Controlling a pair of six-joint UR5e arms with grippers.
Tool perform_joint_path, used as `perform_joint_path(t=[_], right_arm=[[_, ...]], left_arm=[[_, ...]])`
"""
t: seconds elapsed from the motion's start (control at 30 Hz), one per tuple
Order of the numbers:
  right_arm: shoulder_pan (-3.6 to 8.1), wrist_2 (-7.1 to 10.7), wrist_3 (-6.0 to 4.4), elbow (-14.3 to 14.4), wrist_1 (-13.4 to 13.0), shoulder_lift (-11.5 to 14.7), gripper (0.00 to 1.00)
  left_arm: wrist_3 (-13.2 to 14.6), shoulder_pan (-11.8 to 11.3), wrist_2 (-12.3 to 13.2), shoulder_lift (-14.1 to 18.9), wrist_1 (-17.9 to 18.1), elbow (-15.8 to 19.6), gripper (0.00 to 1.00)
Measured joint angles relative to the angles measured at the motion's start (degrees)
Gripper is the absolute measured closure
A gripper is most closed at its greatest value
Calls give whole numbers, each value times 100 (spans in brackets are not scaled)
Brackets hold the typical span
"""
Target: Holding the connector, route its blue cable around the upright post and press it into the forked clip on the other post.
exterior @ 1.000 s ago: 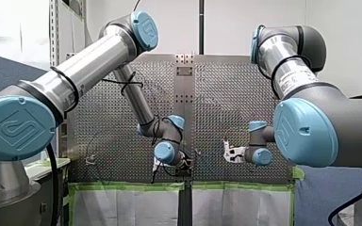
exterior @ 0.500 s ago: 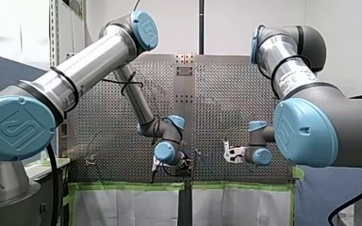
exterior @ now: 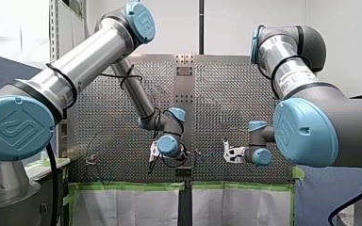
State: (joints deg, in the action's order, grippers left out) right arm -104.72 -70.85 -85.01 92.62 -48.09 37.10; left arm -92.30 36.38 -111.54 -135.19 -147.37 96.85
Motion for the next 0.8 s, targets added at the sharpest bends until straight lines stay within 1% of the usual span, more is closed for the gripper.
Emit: perform_joint_path(t=[0.13, 0.27, 0.5, 0.8], right_arm=[[0, 0, -1, 0, -1, -2, 100], [0, 0, -6, -1, -7, -3, 100], [-2, 0, -4, 0, -3, -5, 100], [-16, -1, 11, 1, 14, -5, 100]], left_arm=[[33, 1, -71, 21, -2, 3, 0], [39, 6, -25, 22, -24, 4, 0], [86, 81, 271, 20, -100, 2, 0], [24, 157, 721, 20, 73, -1, 0]])
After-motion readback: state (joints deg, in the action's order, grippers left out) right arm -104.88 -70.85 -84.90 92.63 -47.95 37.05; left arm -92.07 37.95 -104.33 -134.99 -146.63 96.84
